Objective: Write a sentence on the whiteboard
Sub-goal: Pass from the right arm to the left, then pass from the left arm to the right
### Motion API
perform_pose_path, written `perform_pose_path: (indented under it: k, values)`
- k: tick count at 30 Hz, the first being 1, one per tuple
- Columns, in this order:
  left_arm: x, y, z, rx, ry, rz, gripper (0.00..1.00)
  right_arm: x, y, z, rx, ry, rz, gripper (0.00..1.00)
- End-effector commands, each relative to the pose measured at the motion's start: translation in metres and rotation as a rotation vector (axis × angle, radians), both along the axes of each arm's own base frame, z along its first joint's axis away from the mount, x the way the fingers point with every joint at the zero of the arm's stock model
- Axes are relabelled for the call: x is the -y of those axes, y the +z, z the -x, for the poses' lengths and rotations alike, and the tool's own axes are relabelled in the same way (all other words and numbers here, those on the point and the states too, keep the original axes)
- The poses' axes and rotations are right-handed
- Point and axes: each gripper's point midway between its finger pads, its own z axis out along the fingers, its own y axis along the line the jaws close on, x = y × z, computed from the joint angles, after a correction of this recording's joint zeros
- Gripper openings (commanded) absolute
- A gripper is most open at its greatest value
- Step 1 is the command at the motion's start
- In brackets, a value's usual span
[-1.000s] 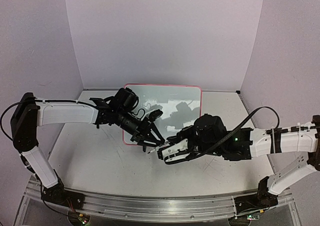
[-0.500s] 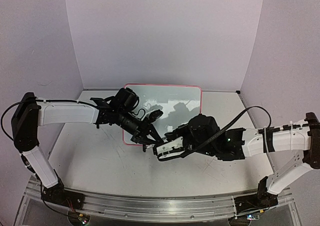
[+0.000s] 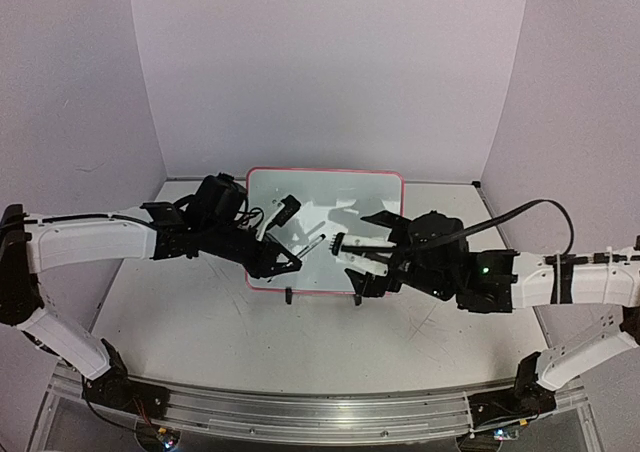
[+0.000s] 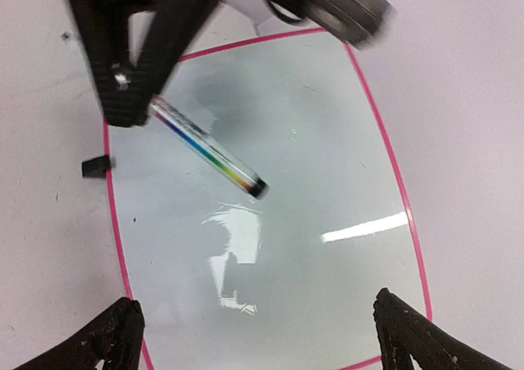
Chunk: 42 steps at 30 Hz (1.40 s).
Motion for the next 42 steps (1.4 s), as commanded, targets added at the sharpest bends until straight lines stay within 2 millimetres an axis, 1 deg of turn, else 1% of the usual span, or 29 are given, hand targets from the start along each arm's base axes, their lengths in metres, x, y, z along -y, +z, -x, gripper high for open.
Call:
perform_pose_path:
  k: [1, 2, 3, 4, 6, 8, 11, 12, 15, 16, 18, 20, 22, 24, 25, 32, 34, 36, 37, 42]
  values:
    - [-0.016, 0.037, -0.017, 0.476, -0.039, 0.022, 0.0, 0.033, 0.062, -0.004, -0.242, -0.181, -0.528, 0.98]
    - [-0.018, 0.039, -0.015, 0.526, -0.06, 0.025, 0.0, 0.042, 0.073, -0.007, -0.312, -0.2, -0.643, 0.98]
    - [-0.018, 0.043, -0.015, 0.562, -0.066, 0.03, 0.0, 0.045, 0.08, -0.006, -0.388, -0.186, -0.724, 0.98]
    - [-0.019, 0.046, -0.015, 0.593, -0.074, 0.036, 0.0, 0.046, 0.087, -0.005, -0.463, -0.167, -0.794, 0.98]
    - [-0.015, 0.051, -0.008, 0.636, -0.134, 0.054, 0.0, 0.045, 0.105, -0.006, -0.577, -0.16, -0.897, 0.98]
    - [-0.012, 0.061, -0.005, 0.666, -0.155, 0.073, 0.0, 0.036, 0.116, -0.002, -0.674, -0.134, -0.912, 0.98]
    - [-0.009, 0.081, -0.009, 0.724, -0.135, 0.117, 0.0, 0.014, 0.133, 0.012, -0.814, -0.017, -0.923, 0.98]
    - [-0.008, 0.088, -0.01, 0.734, -0.123, 0.133, 0.0, 0.006, 0.135, 0.016, -0.87, 0.016, -0.92, 0.98]
    - [-0.005, 0.106, -0.017, 0.72, -0.064, 0.192, 0.0, -0.012, 0.135, 0.019, -1.001, 0.057, -0.92, 0.98]
    - [-0.005, 0.11, -0.02, 0.702, -0.033, 0.208, 0.0, -0.017, 0.134, 0.02, -1.032, 0.066, -0.919, 0.98]
    - [0.0, 0.115, -0.02, 0.66, -0.021, 0.242, 0.0, -0.025, 0.133, 0.019, -1.082, 0.076, -0.934, 0.98]
    - [0.006, 0.115, -0.019, 0.624, -0.021, 0.258, 0.0, -0.033, 0.128, 0.018, -1.125, 0.091, -0.934, 0.91]
    - [0.011, 0.113, -0.016, 0.618, -0.03, 0.258, 0.0, -0.043, 0.12, 0.016, -1.167, 0.099, -0.913, 0.82]
    - [0.014, 0.113, -0.012, 0.629, -0.046, 0.259, 0.0, -0.051, 0.116, 0.015, -1.191, 0.111, -0.894, 0.76]
    - [0.014, 0.114, -0.01, 0.635, -0.052, 0.26, 0.0, -0.053, 0.115, 0.013, -1.198, 0.111, -0.893, 0.72]
    - [0.019, 0.115, 0.001, 0.657, -0.106, 0.27, 0.0, -0.063, 0.107, -0.006, -1.247, 0.072, -0.91, 0.59]
    - [0.02, 0.114, 0.002, 0.659, -0.11, 0.268, 0.0, -0.067, 0.107, -0.008, -1.261, 0.08, -0.905, 0.51]
    - [0.02, 0.113, 0.001, 0.66, -0.109, 0.263, 0.0, -0.072, 0.106, -0.006, -1.281, 0.102, -0.897, 0.42]
    - [0.02, 0.112, 0.0, 0.659, -0.108, 0.26, 0.0, -0.074, 0.105, -0.005, -1.292, 0.115, -0.893, 0.39]
    - [0.019, 0.111, -0.001, 0.663, -0.1, 0.255, 0.0, -0.079, 0.1, -0.002, -1.317, 0.139, -0.871, 0.38]
